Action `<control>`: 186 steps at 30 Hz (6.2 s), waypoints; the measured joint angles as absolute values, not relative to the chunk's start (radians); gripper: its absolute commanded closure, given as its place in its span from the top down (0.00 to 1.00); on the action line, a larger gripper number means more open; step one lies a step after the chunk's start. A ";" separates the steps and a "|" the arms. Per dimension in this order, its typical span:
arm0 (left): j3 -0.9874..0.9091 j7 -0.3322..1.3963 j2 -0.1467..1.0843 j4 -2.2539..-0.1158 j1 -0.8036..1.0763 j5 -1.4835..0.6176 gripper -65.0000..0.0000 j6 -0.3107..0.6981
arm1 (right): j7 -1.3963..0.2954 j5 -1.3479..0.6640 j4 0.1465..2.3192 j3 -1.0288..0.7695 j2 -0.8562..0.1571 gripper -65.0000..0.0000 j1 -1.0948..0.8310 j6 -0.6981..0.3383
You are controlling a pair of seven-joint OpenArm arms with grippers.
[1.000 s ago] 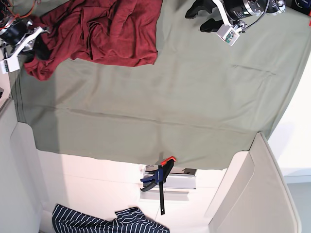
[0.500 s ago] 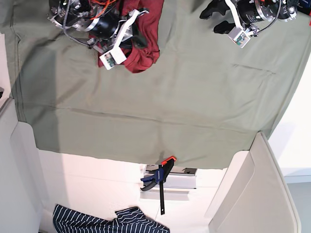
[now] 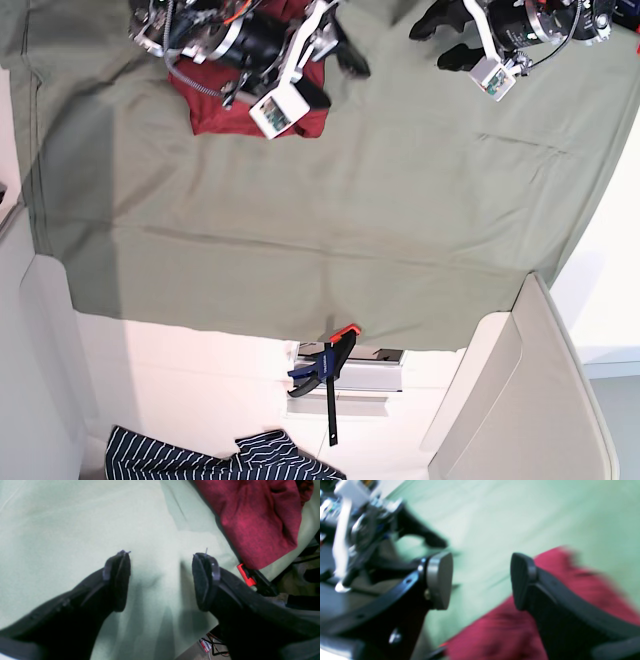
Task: Fold the T-shirt properly
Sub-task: 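Grasp the shirt's other side with the right gripper and fold it inward, then release the shirt and withdraw the right gripper, then grasp the folded shirt's end with both grippers, then fold the shirt end over onto itself with both grippers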
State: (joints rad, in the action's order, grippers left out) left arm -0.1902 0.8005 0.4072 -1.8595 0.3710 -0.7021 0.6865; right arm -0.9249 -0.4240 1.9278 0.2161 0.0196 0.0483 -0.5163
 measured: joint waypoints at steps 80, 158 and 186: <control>0.105 0.784 0.401 -2.066 0.369 -0.609 0.13 0.690 | -0.770 -0.365 1.996 -0.132 -0.072 0.67 0.099 -0.418; 0.530 0.773 0.772 -1.658 -0.125 -0.469 0.00 0.684 | -0.732 -0.324 1.092 0.187 -0.041 0.00 0.443 -0.528; 0.120 0.829 0.674 -1.932 0.250 -0.657 0.00 0.693 | -0.638 -0.160 1.010 0.192 0.144 0.00 0.610 -0.532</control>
